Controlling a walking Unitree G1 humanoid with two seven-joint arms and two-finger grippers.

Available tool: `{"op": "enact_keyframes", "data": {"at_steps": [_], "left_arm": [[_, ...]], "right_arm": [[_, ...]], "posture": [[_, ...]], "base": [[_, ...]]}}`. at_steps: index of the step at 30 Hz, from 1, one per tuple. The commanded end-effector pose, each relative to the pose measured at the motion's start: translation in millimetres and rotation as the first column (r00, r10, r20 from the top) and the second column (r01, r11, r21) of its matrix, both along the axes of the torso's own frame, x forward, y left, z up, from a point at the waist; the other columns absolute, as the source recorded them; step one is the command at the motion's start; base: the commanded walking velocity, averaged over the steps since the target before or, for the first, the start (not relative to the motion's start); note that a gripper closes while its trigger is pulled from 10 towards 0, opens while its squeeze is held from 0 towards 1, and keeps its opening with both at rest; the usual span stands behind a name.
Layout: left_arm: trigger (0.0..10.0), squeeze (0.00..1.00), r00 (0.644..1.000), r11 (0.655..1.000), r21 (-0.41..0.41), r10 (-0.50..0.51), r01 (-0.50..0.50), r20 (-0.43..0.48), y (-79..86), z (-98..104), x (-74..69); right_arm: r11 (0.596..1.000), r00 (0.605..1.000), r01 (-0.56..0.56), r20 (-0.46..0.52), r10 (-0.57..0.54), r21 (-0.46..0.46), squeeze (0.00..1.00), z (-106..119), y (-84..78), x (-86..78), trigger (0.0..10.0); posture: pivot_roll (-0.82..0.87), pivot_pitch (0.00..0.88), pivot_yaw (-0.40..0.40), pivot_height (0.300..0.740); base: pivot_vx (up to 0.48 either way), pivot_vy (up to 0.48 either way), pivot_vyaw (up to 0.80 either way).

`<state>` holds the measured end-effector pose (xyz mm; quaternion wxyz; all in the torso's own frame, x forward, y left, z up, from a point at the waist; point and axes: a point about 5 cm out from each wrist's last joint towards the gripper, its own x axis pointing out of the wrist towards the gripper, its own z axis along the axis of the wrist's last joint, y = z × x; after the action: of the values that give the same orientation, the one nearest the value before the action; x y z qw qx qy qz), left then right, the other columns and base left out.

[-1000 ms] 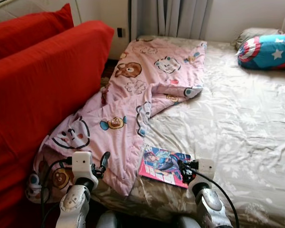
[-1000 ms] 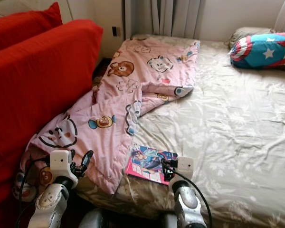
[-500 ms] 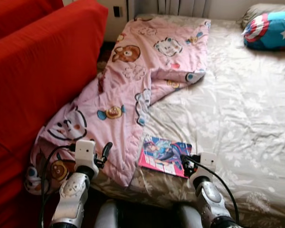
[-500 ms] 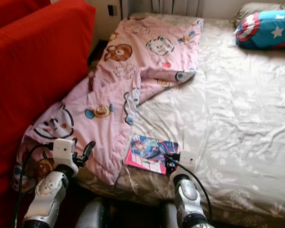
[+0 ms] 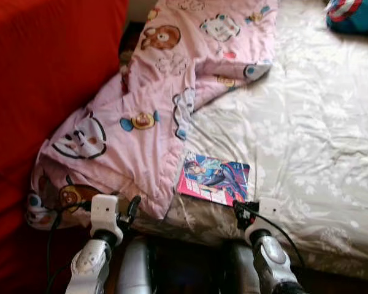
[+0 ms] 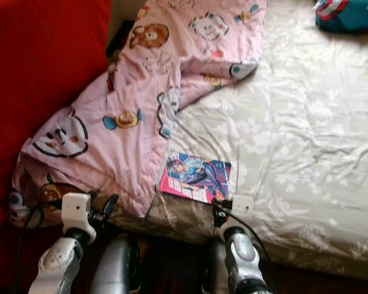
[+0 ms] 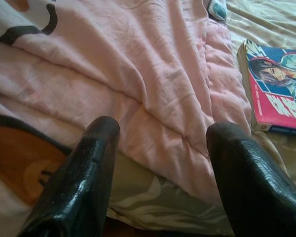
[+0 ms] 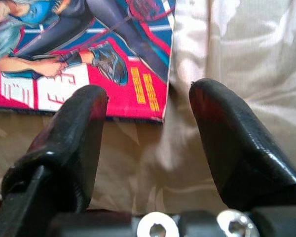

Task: Clean up the room

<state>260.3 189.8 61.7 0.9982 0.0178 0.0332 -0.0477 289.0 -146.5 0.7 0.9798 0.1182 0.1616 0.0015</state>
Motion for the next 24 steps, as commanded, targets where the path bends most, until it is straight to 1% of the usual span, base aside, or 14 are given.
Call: {"op": "enact_keyframes", "data": {"at_steps": [1,7,13,18,21,24], "left_arm": [[10.0,0.0,1.0,1.0,-0.002,0.012,-0.012,-0.023,3.5,-2.4,-6.6],[10.0,0.0,0.999,1.0,0.008,0.02,-0.019,-0.027,5.8,0.2,-13.8],[10.0,0.0,0.999,0.999,0.019,0.029,-0.028,-0.038,8.7,2.2,-21.4],[10.0,0.0,0.998,0.999,0.022,0.033,-0.032,-0.047,9.9,2.4,-25.2],[10.0,0.0,0.998,0.999,0.026,0.037,-0.036,-0.055,11.8,2.3,-28.1],[10.0,0.0,0.998,0.999,0.028,0.039,-0.037,-0.058,12.4,2.6,-28.7]], "right_arm": [[1.0,0.999,-0.003,-0.032,0.004,0.022,0.0,-5.5,2.3,-4.1,10.0],[0.998,0.999,-0.031,-0.008,0.032,0.062,0.0,-1.2,4.4,0.2,10.0],[0.995,0.999,-0.047,-0.012,0.049,0.085,0.0,-1.4,4.4,0.7,10.0],[0.995,0.999,-0.042,-0.014,0.044,0.09,0.0,0.0,0.8,2.8,10.0],[0.993,1.0,-0.011,-0.004,0.012,0.114,0.0,2.3,-2.9,5.0,10.0],[0.994,1.0,-0.012,0.003,0.012,0.109,0.0,3.7,-3.6,6.2,10.0]], "posture": [[0.11,0.328,0.0,0.602],[0.13,0.342,0.006,0.602],[0.14,0.361,0.011,0.602],[0.14,0.37,0.014,0.602],[0.14,0.378,0.017,0.602],[0.14,0.378,0.019,0.602]], "base": [[0.0,0.0,0.0],[0.0,0.0,0.0],[0.0,0.0,0.0],[0.0,0.0,0.0],[0.0,0.0,0.0],[0.0,0.0,0.0]]}}
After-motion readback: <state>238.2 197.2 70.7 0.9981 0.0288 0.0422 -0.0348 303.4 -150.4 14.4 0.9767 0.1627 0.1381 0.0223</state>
